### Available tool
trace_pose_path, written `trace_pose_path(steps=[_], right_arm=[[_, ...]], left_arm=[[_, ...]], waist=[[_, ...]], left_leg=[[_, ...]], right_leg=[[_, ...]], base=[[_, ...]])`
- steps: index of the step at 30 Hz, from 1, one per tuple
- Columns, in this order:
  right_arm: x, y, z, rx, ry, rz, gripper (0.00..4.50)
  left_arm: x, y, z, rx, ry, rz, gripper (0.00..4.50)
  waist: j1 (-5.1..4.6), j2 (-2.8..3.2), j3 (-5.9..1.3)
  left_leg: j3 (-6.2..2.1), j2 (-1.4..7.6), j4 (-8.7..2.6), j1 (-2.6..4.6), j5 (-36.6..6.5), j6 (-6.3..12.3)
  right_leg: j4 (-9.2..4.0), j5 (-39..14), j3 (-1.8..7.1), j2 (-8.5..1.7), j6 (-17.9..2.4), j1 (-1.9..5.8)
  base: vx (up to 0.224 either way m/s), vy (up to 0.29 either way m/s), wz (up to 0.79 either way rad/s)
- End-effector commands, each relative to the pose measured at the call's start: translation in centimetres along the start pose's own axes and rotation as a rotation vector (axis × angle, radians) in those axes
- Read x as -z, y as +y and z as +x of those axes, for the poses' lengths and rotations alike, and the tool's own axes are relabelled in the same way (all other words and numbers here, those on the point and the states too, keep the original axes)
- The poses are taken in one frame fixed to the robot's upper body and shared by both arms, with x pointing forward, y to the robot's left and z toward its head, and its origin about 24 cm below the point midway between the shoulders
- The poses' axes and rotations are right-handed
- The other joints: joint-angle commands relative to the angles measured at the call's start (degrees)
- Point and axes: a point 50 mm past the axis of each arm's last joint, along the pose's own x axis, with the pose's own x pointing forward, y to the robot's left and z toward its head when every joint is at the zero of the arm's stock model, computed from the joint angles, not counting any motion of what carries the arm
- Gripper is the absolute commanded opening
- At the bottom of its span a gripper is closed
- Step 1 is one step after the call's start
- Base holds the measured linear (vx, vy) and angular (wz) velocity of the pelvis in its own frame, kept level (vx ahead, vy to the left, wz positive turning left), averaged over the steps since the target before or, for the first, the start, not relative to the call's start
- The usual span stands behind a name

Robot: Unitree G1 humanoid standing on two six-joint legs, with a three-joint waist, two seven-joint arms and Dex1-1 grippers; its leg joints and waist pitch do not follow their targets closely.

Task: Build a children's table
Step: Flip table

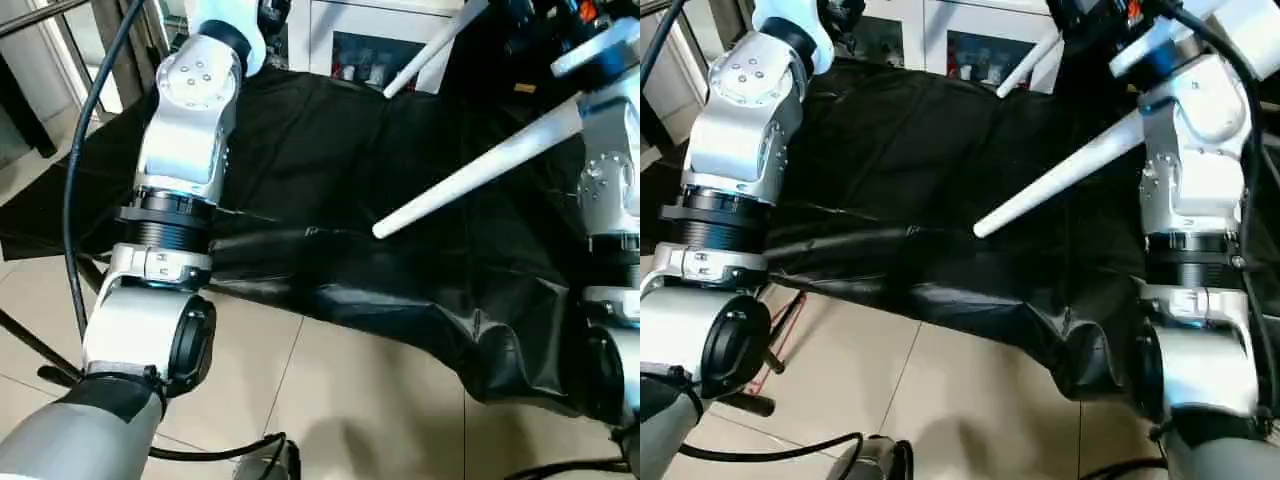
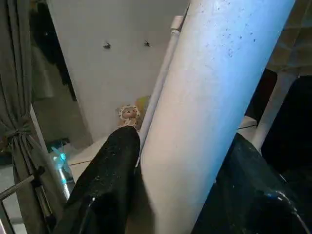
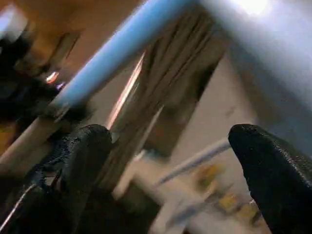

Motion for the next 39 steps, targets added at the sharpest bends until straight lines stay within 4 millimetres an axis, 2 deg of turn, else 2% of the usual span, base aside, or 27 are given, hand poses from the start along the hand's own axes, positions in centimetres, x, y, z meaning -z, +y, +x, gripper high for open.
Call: trace_pose_path(steps=[1,2,4,6,7,8,9,11,13,15,18,19,25,27,30,32,34,37,39], right_arm=[[1.3,0.6,-0.3,0.057,0.043,0.05,4.5],[2.2,0.7,-0.8,0.128,0.062,0.073,4.5],[4.2,1.4,-2.1,0.261,0.093,0.184,4.5],[4.9,2.0,-2.8,0.283,0.108,0.216,4.5],[5.7,3.1,-3.7,0.28,0.139,0.249,4.5],[7.0,5.1,-5.2,0.249,0.206,0.318,4.5],[7.7,6.2,-6.0,0.233,0.252,0.359,4.5],[8.9,7.5,-7.0,0.22,0.341,0.405,4.5],[10.3,8.5,-8.2,0.265,0.424,0.446,4.5],[11.1,8.8,-9.0,0.311,0.474,0.445,4.5],[11.5,8.7,-9.5,0.346,0.509,0.422,4.5],[11.8,7.8,-9.9,0.462,0.539,0.433,4.5],[12.0,5.5,-10.1,0.657,0.542,0.43,4.5],[12.0,4.9,-9.9,0.697,0.524,0.447,4.5],[11.5,3.9,-8.2,0.654,0.465,0.442,4.5],[11.4,3.7,-7.9,0.657,0.459,0.443,4.5],[11.1,2.9,-6.7,0.65,0.43,0.453,4.17],[10.9,2.4,-5.8,0.629,0.406,0.469,4.11],[10.8,2.1,-4.9,0.596,0.381,0.489,3.73]], left_arm=[[-1.6,0.7,0.2,-0.036,-0.066,-0.074,2.2],[-1.5,0.8,0.2,-0.04,-0.064,-0.072,2.2],[-1.4,1.0,0.2,-0.044,-0.059,-0.069,2.2],[-1.3,1.0,0.2,-0.045,-0.057,-0.068,2.2],[-1.3,1.0,0.1,-0.044,-0.055,-0.066,2.2],[-1.1,1.0,0.1,-0.042,-0.05,-0.062,2.2],[-1.0,1.0,0.1,-0.041,-0.047,-0.061,2.19],[-0.9,0.9,0.2,-0.04,-0.045,-0.061,2.19],[-0.8,0.7,0.2,-0.035,-0.042,-0.062,2.17],[-0.8,0.6,0.3,-0.031,-0.041,-0.063,2.17],[-0.8,0.6,0.3,-0.028,-0.041,-0.063,2.16],[-0.9,0.6,0.3,-0.026,-0.042,-0.059,2.16],[-0.8,0.7,0.2,-0.027,-0.041,-0.054,2.16],[-0.8,0.7,0.2,-0.026,-0.039,-0.054,2.16],[-0.6,0.7,0.1,-0.024,-0.036,-0.052,2.16],[-0.6,0.7,0.1,-0.023,-0.036,-0.052,2.16],[-0.5,0.6,0.0,-0.02,-0.032,-0.054,2.14],[-0.5,0.6,0.0,-0.019,-0.03,-0.055,2.14],[-0.4,0.6,-0.1,-0.017,-0.029,-0.054,2.14]], waist=[[-0.4,-1.08,-5.69],[-0.4,-1.07,-5.8],[-0.42,-0.74,-5.74],[-0.23,-0.76,-5.95],[-0.21,-0.6,-5.79],[-0.2,-0.22,-5.78],[-0.2,-0.36,-5.64],[-0.27,-0.16,-5.86],[-0.61,-0.11,-5.64],[-0.72,-0.25,-5.44],[-0.91,-0.19,-5.31],[-0.98,-0.17,-5.32],[-1.43,-0.33,-5.44],[-1.52,-0.31,-5.4],[-1.85,-0.17,-5.52],[-1.84,-0.14,-5.6],[-1.81,-0.2,-5.72],[-1.75,-0.15,-5.7],[-1.62,-0.35,-5.8]], left_leg=[[-3.22,4.19,-4.51,4.33,-14.9,-0.1],[-3.24,4.16,-4.46,4.33,-14.7,-0.16],[-3.13,4.24,-4.7,4.53,-15.6,-0.91],[-3.16,4.29,-4.7,4.76,-15.8,-1.56],[-3.26,4.27,-4.89,4.51,-16.2,-1.73],[-3.32,4.28,-4.91,4.55,-16.7,-1.89],[-3.44,4.39,-5.11,4.6,-18.0,-2.03],[-3.64,4.33,-5.36,4.49,-18.7,-2.45],[-3.61,4.2,-5.42,4.41,-21.8,-4.43],[-3.7,4.27,-5.64,4.55,-24.3,-5.52],[-3.86,4.36,-5.85,4.79,-26.3,-7.53],[-3.92,4.35,-5.96,4.77,-26.2,-7.97],[-3.79,4.11,-6.04,4.8,-25.8,-8.86],[-3.72,4.08,-5.97,4.77,-25.5,-8.57],[-3.71,4.07,-5.9,4.52,-23.9,-8.02],[-3.6,4.05,-5.76,4.66,-22.8,-7.73],[-3.37,3.96,-5.54,4.69,-20.9,-7.1],[-3.21,3.95,-5.46,4.64,-20.0,-6.35],[-3.17,3.97,-5.38,4.58,-18.5,-5.72]], right_leg=[[-3.65,-1.3,1.1,-3.2,-11.8,0.61],[-3.56,-1.1,1.05,-3.17,-12.0,0.64],[-3.6,-1.6,1.13,-2.93,-12.0,0.07],[-3.52,-1.0,1.06,-2.97,-11.7,0.21],[-3.57,-0.9,1.06,-2.93,-11.2,0.25],[-3.55,-1.0,1.1,-2.86,-10.9,0.2],[-3.68,-1.0,1.16,-2.77,-10.1,0.15],[-3.67,-0.9,1.01,-2.86,-9.9,0.37],[-4.01,-3.7,1.14,-3.17,-10.0,0.02],[-4.45,-7.5,1.25,-3.45,-9.4,-0.14],[-4.78,-10.4,1.37,-3.58,-8.2,-0.45],[-4.72,-10.1,1.36,-3.48,-8.0,-0.52],[-4.41,-7.7,1.19,-3.35,-7.5,-0.56],[-4.46,-7.7,1.24,-3.43,-7.5,-0.57],[-4.33,-6.1,1.18,-3.44,-7.8,-0.18],[-4.2,-4.6,1.16,-3.24,-7.9,-0.19],[-3.96,-2.3,1.1,-3.12,-8.7,-0.05],[-3.87,-1.8,1.1,-3.08,-9.4,0.0],[-3.69,-0.2,1.03,-3.06,-9.6,0.23]], base=[[0.0,0.0,0.0],[0.0,0.0,0.0],[0.0,0.0,0.0],[0.0,0.0,0.0],[0.0,0.0,0.0],[0.0,0.0,0.0],[0.0,0.0,0.0],[0.0,0.0,0.0],[0.0,0.0,0.0],[0.0,0.0,0.0],[0.0,0.0,0.0],[0.0,0.0,0.0],[0.0,0.0,0.0],[0.0,0.0,0.0],[0.0,0.0,0.0],[0.0,0.0,0.0],[0.0,0.0,0.0],[0.0,0.0,0.0],[0.0,0.0,0.0]])
